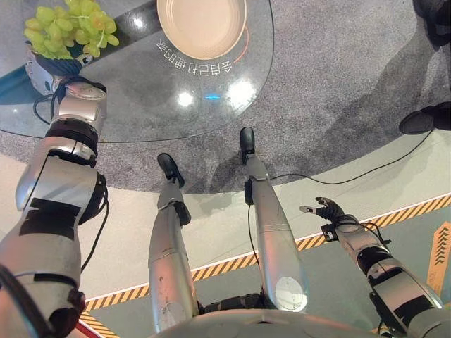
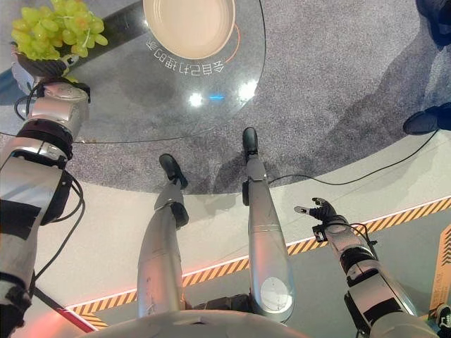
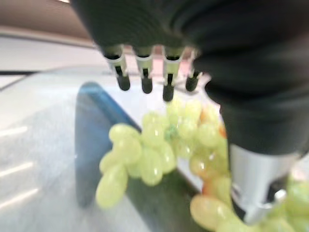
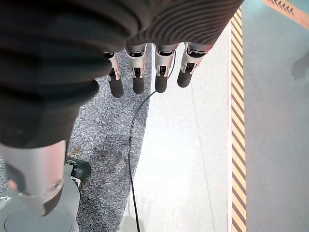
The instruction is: Pick up fruits into the plate
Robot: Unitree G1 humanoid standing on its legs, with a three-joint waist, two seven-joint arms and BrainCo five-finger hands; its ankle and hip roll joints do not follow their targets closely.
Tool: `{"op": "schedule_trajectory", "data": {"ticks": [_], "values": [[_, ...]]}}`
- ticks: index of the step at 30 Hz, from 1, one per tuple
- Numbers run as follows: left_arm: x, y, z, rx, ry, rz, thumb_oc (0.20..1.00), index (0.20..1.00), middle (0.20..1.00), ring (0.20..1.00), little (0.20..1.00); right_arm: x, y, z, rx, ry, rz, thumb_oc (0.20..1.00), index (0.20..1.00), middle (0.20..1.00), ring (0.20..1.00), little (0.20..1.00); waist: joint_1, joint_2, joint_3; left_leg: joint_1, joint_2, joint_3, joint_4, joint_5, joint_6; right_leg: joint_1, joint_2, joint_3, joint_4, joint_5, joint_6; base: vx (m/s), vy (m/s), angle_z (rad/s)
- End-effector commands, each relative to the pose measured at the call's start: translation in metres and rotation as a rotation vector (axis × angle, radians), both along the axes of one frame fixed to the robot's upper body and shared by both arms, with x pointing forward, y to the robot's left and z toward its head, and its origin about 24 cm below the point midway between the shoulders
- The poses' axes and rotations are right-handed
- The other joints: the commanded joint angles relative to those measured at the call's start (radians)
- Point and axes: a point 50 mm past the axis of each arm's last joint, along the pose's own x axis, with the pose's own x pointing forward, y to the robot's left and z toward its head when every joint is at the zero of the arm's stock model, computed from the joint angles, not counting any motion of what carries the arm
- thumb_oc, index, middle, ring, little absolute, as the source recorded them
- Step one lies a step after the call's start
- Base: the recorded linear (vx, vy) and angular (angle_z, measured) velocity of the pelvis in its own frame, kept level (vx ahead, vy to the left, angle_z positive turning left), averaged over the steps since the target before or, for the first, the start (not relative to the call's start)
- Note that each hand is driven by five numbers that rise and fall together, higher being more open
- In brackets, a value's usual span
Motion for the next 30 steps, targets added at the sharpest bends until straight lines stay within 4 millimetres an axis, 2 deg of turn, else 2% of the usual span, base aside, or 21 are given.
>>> {"op": "schedule_trajectory", "data": {"ticks": [1, 3, 6, 10, 15, 19, 23, 25, 30], "values": [[-0.02, 0.03, 0.022, 0.096, -0.006, 0.205, 1.0, 1.0, 1.0, 1.0, 1.0, -0.046, -0.017, -0.026, -0.01, 0.122, -0.046, 1.0, 1.0, 1.0, 1.0, 1.0, 0.0, -0.033, -0.005, -0.047, -0.078, -0.007, 0.127, -0.157, 0.02, 0.014, 0.101, -0.009, 0.101, -0.177, -0.05, 0.0, 0.0, 0.0], [-0.021, 0.031, 0.023, 0.109, 0.004, 0.215, 1.0, 1.0, 1.0, 1.0, 1.0, -0.046, -0.017, -0.026, -0.009, 0.121, -0.047, 1.0, 1.0, 1.0, 1.0, 1.0, 0.0, -0.033, -0.005, -0.048, -0.078, -0.007, 0.127, -0.157, 0.02, 0.013, 0.101, -0.009, 0.102, -0.176, -0.05, 0.0, 0.0, 0.0], [-0.026, 0.037, 0.033, 0.225, 0.047, 0.276, 1.0, 1.0, 1.0, 1.0, 1.0, -0.045, -0.018, -0.024, 0.0, 0.11, -0.056, 1.0, 1.0, 1.0, 1.0, 1.0, 0.0, -0.035, -0.005, -0.049, -0.078, -0.009, 0.126, -0.157, 0.021, 0.011, 0.101, -0.009, 0.102, -0.175, -0.051, 0.0, 0.0, 0.0], [-0.029, 0.038, 0.05, 0.456, 0.142, 0.316, 1.0, 1.0, 1.0, 1.0, 1.0, -0.047, -0.021, -0.023, 0.0, 0.106, -0.063, 1.0, 1.0, 1.0, 1.0, 1.0, -0.003, -0.035, -0.005, -0.058, -0.075, -0.008, 0.131, -0.158, 0.021, 0.001, 0.101, -0.009, 0.104, -0.17, -0.051, 0.0, 0.0, 0.0], [-0.026, 0.03, 0.074, 0.735, 0.248, 0.314, 1.0, 1.0, 1.0, 1.0, 1.0, -0.047, -0.027, -0.02, -0.01, 0.095, -0.063, 1.0, 1.0, 1.0, 1.0, 1.0, -0.009, -0.029, -0.005, -0.071, -0.074, -0.003, 0.133, -0.156, 0.021, -0.016, 0.101, -0.004, 0.105, -0.162, -0.049, 0.0, 0.007, 0.0], [-0.022, 0.021, 0.081, 0.868, 0.289, 0.281, 1.0, 1.0, 1.0, 1.0, 1.0, -0.046, -0.029, -0.019, -0.019, 0.09, -0.058, 1.0, 1.0, 1.0, 1.0, 1.0, -0.014, -0.022, -0.005, -0.075, -0.075, 0.001, 0.134, -0.157, 0.021, -0.021, 0.099, 0.0, 0.101, -0.157, -0.045, 0.0, 0.019, -0.01], [-0.018, 0.016, 0.081, 0.932, 0.328, 0.242, 1.0, 1.0, 1.0, 1.0, 1.0, -0.045, -0.028, -0.018, -0.019, 0.086, -0.057, 1.0, 1.0, 1.0, 1.0, 1.0, -0.015, -0.019, -0.005, -0.074, -0.075, 0.005, 0.134, -0.158, 0.021, -0.022, 0.097, 0.0, 0.099, -0.156, -0.044, 0.0, 0.0, 0.0], [-0.01, 0.012, 0.074, 0.981, 0.418, 0.15, 1.0, 1.0, 1.0, 1.0, 1.0, -0.042, -0.029, -0.016, -0.023, 0.075, -0.062, 1.0, 1.0, 1.0, 1.0, 1.0, -0.017, -0.015, -0.005, -0.079, -0.074, 0.008, 0.136, -0.157, 0.02, -0.027, 0.094, -0.003, 0.098, -0.151, -0.041, 0.0, 0.0, 0.0], [-0.005, 0.016, 0.061, 0.902, 0.571, 0.046, 1.0, 1.0, 1.0, 1.0, 1.0, -0.04, -0.033, -0.013, -0.034, 0.056, -0.071, 1.0, 1.0, 1.0, 1.0, 1.0, -0.022, -0.011, -0.005, -0.084, -0.073, 0.014, 0.141, -0.158, 0.02, -0.034, 0.092, -0.002, 0.1, -0.148, -0.039, 0.0, 0.011, -0.02]]}}
